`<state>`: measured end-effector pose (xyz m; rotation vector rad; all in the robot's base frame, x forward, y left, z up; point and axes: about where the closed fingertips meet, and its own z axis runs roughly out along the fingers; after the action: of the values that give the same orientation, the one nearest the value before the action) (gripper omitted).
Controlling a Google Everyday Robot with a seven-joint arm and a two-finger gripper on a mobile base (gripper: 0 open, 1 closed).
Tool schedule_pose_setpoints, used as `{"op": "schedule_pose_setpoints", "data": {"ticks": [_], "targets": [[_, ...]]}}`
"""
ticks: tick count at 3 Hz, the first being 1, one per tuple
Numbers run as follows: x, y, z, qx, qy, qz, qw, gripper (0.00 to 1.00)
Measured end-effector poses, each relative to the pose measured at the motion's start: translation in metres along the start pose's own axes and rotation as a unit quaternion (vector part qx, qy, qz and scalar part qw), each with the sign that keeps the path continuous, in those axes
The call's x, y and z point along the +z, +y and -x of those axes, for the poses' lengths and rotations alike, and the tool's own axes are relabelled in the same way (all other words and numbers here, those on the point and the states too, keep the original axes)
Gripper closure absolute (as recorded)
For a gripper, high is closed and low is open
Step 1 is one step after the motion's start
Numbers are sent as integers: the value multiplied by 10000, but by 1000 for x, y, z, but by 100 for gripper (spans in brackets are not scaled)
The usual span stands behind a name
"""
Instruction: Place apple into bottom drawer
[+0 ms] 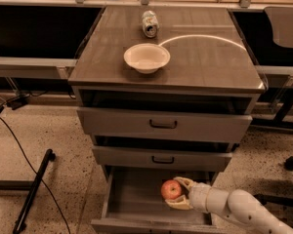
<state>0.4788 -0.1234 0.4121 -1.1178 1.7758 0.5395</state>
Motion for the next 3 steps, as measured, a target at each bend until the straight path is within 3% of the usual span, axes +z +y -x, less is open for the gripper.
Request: {"op": "schedule_pose_setpoints", "data": {"ticks": [1, 2, 3], "targets": [[16, -1, -19, -170, 602, -49, 9980, 100], [19, -7, -23, -153, 656, -130, 9976, 100], [42, -11, -62, 112, 725, -57, 9973, 100]]}}
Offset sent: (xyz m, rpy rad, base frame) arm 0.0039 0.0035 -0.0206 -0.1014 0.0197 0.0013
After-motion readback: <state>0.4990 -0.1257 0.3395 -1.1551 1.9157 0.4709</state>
